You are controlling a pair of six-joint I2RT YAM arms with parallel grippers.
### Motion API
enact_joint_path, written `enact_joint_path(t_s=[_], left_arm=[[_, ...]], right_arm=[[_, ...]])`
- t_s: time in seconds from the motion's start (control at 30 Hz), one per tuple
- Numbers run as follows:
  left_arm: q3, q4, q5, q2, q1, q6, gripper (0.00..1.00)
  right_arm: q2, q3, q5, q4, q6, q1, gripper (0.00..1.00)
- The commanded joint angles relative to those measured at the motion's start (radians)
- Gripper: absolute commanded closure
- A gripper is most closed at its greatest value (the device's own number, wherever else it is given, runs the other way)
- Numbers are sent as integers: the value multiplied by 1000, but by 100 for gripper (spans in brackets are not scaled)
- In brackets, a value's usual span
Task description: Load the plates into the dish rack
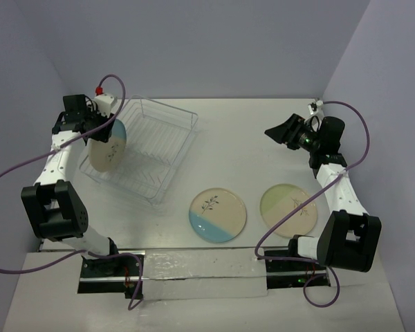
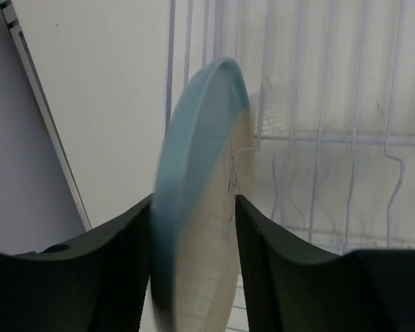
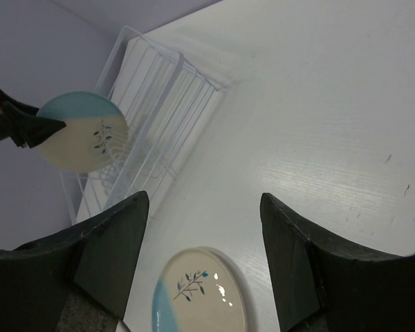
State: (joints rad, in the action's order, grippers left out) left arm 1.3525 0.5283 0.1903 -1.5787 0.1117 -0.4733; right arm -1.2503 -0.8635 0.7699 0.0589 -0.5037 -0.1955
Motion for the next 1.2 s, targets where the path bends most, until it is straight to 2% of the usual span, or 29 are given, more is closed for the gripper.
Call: enact_joint_path(t_s=[0.0, 0.17, 0.23, 0.3, 0.33, 0.53, 0.6, 0.73, 0.83, 0.87, 0.97, 1.07, 1.17], left_arm=[[20, -59, -12, 21, 6, 16, 39], [29, -60, -11, 29, 5, 28, 29], [55, -57, -15, 41, 4, 31, 20], [89, -62, -41, 52, 4, 43, 3], [111, -65, -65, 56, 3, 56, 1], [276, -14, -260, 26, -4, 151, 1], [290, -10, -316, 22, -9, 167, 1], [345, -39, -369, 28, -39, 285, 0], [424, -19, -321, 32, -72, 399, 1], [468, -1, -231, 36, -84, 451, 1], [486, -22, -51, 72, -104, 541, 1], [350, -182, -24, 161, -282, 678, 1], [262, -270, -159, 182, -474, 673, 1]], right_arm=[[-8, -31, 18, 15, 2, -9, 27], [-5, -28, 25, 15, 2, -9, 27], [-2, -28, 30, 15, 2, -9, 27], [2, -29, 37, 15, 4, -9, 26], [5, -28, 40, 15, 4, -9, 26], [24, -20, 45, 15, 2, -9, 22], [28, -19, 45, 15, -1, -9, 22], [44, -8, 47, 15, -14, -9, 21], [62, 4, 35, 13, -26, -7, 18], [78, 15, 29, 13, -33, -7, 11], [106, 57, 10, 12, -49, -2, 10], [151, 117, -25, -5, -62, 22, 1], [201, 137, -103, -97, -28, 101, 1]])
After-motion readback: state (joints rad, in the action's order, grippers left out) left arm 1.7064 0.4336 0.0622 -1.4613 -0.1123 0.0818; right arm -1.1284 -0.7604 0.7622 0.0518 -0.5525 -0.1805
